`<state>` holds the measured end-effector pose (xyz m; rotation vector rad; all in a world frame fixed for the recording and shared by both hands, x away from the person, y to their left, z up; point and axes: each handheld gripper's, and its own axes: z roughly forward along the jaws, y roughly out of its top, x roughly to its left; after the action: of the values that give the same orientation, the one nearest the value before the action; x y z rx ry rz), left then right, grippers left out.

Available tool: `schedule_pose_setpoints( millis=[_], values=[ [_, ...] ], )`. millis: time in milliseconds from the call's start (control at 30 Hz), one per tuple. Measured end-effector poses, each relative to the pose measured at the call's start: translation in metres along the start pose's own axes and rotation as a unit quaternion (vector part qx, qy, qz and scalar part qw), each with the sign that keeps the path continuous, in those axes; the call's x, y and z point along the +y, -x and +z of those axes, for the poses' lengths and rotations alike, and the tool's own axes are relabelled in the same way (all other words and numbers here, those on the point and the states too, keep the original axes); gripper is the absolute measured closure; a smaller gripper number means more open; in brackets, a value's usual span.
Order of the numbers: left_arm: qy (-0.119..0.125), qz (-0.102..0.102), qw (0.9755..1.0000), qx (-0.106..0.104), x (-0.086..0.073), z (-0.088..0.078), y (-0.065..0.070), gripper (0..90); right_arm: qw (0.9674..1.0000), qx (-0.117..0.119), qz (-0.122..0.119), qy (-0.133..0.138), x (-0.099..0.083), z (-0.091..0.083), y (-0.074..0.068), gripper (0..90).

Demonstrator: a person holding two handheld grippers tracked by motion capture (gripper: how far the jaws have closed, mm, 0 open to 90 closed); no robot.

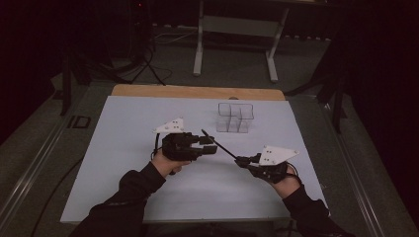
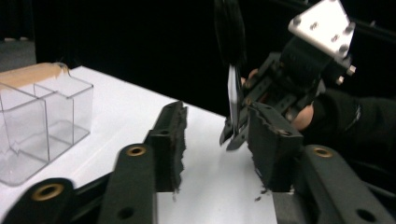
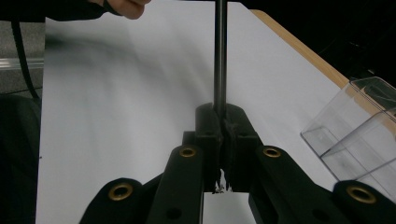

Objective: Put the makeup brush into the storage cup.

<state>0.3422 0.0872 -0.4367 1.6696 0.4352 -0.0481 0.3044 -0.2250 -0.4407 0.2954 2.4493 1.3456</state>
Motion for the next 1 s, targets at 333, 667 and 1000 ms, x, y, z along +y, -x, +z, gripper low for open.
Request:
schedule_pose_setpoints(
  millis=[333, 667, 1000],
  values=[
    [0.006, -0.01, 0.9991, -0.041, 0.007, 0.004, 0.0, 83.8, 0.9999, 0.009, -0.004, -0.014, -0.003, 0.005, -0.001, 85.8],
    [-0.013, 0.012, 0.9991, -0.039, 0.017, 0.009, 0.004, 86.3, 0.9997, 0.014, 0.02, -0.008, -0.008, 0.007, 0.002, 75.6],
    [-0.048, 0.041, 0.998, -0.007, 0.029, 0.01, 0.006, 86.5, 0.9987, -0.002, 0.051, -0.005, -0.009, 0.005, 0.005, 42.1]
  ],
)
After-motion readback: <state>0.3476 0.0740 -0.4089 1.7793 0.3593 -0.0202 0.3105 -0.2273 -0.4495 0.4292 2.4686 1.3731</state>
